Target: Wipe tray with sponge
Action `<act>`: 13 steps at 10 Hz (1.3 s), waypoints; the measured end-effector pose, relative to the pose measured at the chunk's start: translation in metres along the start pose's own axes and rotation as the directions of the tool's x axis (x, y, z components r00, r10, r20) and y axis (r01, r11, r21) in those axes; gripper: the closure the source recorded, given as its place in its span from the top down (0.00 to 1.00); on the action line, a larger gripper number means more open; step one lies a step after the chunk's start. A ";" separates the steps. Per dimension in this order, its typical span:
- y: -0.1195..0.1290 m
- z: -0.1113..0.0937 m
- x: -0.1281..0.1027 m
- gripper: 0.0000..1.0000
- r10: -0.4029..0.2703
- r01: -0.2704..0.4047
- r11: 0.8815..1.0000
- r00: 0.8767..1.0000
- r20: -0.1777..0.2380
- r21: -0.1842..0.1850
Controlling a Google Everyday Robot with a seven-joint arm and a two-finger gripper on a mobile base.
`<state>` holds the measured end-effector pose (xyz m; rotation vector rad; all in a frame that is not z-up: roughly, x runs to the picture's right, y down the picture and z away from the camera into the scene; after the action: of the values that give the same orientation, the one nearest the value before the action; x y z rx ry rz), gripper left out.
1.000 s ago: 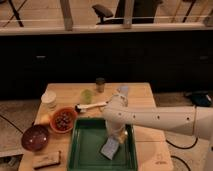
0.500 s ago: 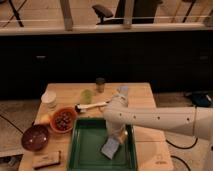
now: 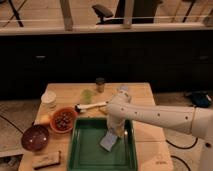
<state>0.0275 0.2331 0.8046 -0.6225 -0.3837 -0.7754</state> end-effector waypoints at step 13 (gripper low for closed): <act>0.029 -0.015 0.006 0.00 -0.062 0.061 0.998 0.998 0.006 0.032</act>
<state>0.0544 0.2365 0.7856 -0.5862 -0.4223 -0.8246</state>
